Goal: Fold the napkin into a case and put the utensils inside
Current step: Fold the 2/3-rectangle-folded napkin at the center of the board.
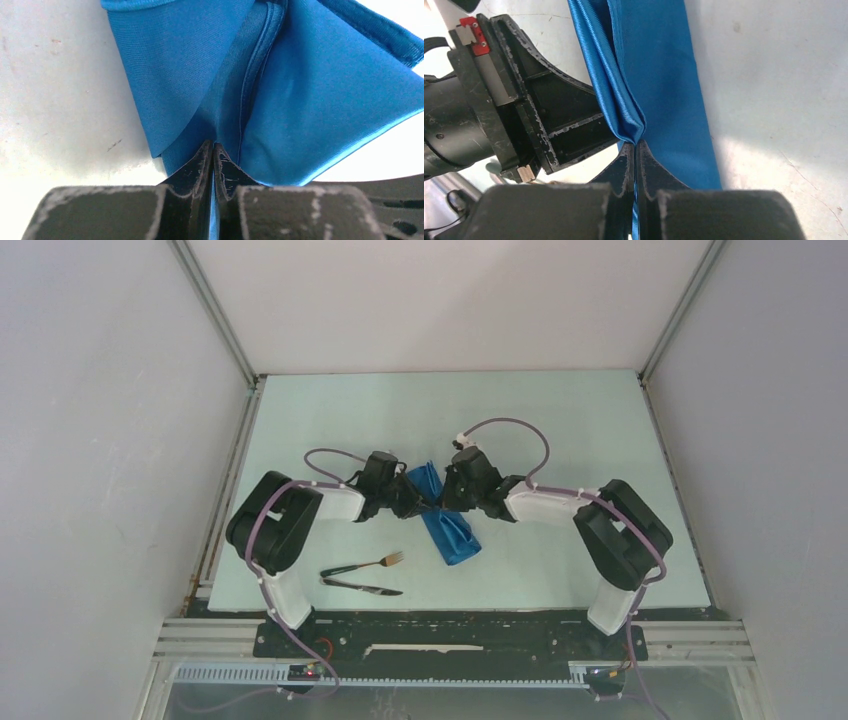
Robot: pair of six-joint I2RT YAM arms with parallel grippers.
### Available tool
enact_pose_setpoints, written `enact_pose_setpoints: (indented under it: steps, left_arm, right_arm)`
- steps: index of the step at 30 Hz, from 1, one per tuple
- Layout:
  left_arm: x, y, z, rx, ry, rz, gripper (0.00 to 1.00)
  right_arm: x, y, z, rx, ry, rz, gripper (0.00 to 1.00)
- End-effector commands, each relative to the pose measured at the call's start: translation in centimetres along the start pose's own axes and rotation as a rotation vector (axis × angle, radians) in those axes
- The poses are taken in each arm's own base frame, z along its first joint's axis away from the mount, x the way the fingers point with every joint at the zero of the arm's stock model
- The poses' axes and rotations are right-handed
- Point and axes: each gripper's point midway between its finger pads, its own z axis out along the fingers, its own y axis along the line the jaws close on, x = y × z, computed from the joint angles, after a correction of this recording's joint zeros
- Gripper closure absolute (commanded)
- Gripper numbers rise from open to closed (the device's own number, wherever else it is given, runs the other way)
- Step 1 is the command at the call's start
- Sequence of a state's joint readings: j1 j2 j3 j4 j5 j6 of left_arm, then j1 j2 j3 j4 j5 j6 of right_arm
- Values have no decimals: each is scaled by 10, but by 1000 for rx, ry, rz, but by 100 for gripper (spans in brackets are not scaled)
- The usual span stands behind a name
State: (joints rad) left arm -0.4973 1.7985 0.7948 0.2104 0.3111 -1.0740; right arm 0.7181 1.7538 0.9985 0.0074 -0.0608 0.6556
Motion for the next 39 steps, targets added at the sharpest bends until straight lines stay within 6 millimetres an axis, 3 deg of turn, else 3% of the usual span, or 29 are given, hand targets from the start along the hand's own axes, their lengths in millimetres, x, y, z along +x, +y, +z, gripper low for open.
enact_pose_setpoints:
  steps: [1, 9, 16, 21, 25, 39]
  left_arm:
    - [4, 23, 6, -66, 7, -13, 91]
    - [-2, 19, -7, -85, -25, 41, 89]
    - [-19, 9, -41, -102, -92, 91, 85]
    - [-33, 26, -60, -160, -161, 77, 87]
    - [-41, 41, -53, -196, -169, 29, 91]
    - [-49, 49, -27, -207, -166, 8, 94]
  right_arm:
    - [-26, 16, 9, 31, -149, -72, 100]
    - [-15, 15, 24, 65, -151, -28, 100]
    - [-3, 25, 26, 32, -141, -110, 100]
    - [-1, 28, 23, 5, -136, -147, 100]
    - [2, 27, 25, 2, -126, -170, 100]
    - [24, 30, 33, -36, -61, -266, 100]
